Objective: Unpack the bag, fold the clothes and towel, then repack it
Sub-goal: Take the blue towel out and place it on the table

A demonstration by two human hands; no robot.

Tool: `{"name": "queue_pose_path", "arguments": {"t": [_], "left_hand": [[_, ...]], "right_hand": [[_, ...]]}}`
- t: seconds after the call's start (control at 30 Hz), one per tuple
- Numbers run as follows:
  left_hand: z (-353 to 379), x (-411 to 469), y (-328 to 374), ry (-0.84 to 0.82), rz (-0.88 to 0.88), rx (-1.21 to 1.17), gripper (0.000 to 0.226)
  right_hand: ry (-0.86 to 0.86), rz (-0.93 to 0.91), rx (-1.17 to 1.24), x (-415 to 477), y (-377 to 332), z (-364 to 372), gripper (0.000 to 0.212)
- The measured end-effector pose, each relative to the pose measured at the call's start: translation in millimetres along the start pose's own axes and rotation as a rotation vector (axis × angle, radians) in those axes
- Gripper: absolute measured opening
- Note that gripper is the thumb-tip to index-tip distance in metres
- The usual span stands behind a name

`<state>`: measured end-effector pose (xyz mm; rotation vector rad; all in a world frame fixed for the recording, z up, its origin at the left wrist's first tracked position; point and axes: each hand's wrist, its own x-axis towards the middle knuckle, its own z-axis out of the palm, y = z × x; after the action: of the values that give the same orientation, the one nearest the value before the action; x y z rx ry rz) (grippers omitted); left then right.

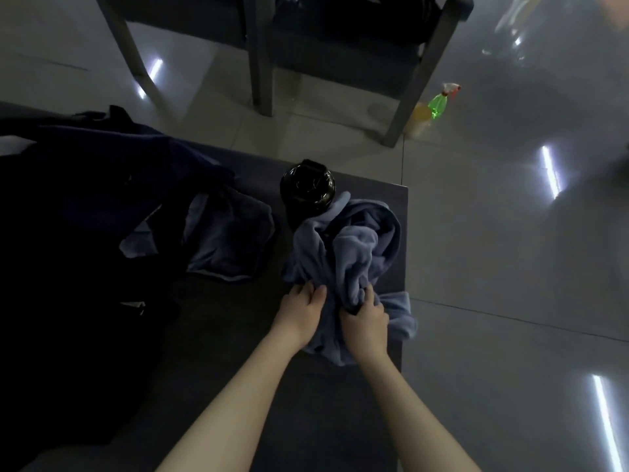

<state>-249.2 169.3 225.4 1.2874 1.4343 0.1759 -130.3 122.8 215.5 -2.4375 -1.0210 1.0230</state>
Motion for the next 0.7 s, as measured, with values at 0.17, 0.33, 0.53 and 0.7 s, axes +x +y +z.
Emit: {"name": "queue_pose_path", "arguments": {"t": [0.17, 0.33, 0.53, 0.7], "left_hand": [[-2, 24, 10, -0.014, 0.067, -0.136, 0.044], [-13, 8, -2, -0.05, 0.09, -0.169, 0.046], [-45, -55, -26, 0.091, 0.009, 0.041, 0.05], [-74, -105, -51, 0.209, -0.057, 0.133, 0.049]], "right_hand": [[0.037, -0.098, 0.039, 31, -12, -6, 0.067], [0.009, -0.105, 0.125, 29, -2, -8, 0.088], [0.07, -0.151, -0.007, -27, -6, -22, 0.074], [0.165, -0.285, -0.208, -85, -24, -8, 0.062]]}}
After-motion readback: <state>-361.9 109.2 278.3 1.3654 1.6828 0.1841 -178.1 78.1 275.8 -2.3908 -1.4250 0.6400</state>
